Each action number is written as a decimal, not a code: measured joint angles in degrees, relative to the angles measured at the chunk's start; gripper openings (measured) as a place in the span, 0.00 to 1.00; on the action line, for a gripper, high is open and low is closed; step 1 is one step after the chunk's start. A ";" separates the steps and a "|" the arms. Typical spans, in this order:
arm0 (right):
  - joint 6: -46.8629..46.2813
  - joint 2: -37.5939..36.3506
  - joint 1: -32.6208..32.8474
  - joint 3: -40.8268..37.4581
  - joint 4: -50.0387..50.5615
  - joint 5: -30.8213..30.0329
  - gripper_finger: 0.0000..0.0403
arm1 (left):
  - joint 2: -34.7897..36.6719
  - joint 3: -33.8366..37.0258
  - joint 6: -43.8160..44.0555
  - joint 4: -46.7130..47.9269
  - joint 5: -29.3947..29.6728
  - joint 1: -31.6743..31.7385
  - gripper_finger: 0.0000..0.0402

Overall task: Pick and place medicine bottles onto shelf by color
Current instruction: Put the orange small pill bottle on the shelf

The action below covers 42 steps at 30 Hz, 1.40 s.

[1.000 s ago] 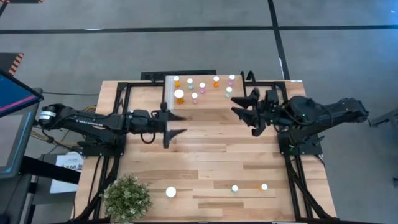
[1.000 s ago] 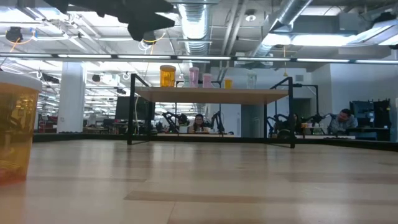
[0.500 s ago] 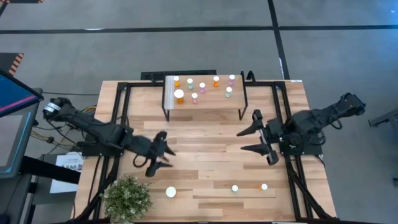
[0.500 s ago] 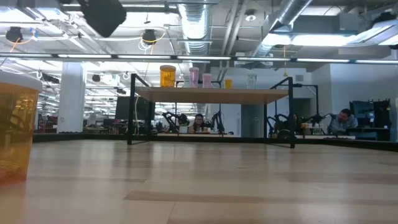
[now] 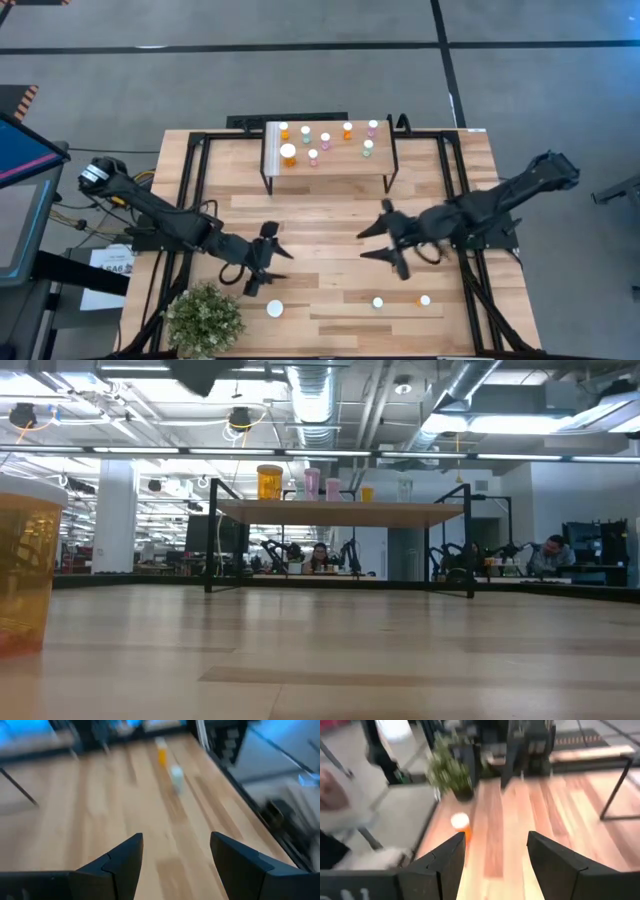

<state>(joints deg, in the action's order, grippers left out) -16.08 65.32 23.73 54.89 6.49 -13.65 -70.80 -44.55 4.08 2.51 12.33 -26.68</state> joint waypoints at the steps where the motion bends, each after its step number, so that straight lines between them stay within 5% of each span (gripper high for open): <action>1: 0.04 1.36 -0.19 0.00 0.50 0.02 0.58 | 0.11 0.01 -1.60 -2.29 1.05 0.24 0.55; 10: 0.40 11.91 -0.69 -0.04 3.09 2.84 0.58 | 0.45 -0.01 -9.53 -12.68 2.45 1.82 0.55; 17: -14.59 12.53 -0.71 -0.04 3.75 10.52 0.58 | 0.51 -0.01 -10.89 -15.09 2.71 2.62 0.55; 22: -18.17 9.62 -1.94 0.08 12.97 21.65 0.58 | 0.51 -0.01 -11.41 -18.26 1.42 3.66 0.55; 31: -36.18 5.38 -1.32 0.00 37.14 26.86 0.58 | 0.51 0.01 -11.91 -20.32 -1.68 8.09 0.55; 42: -46.58 7.74 8.22 0.00 44.60 29.48 0.58 | 0.40 0.03 -9.29 -18.47 -1.65 10.59 0.55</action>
<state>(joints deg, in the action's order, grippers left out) -62.66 73.06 31.95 54.89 51.09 15.84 -70.39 -44.52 -5.21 -15.96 10.68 -16.10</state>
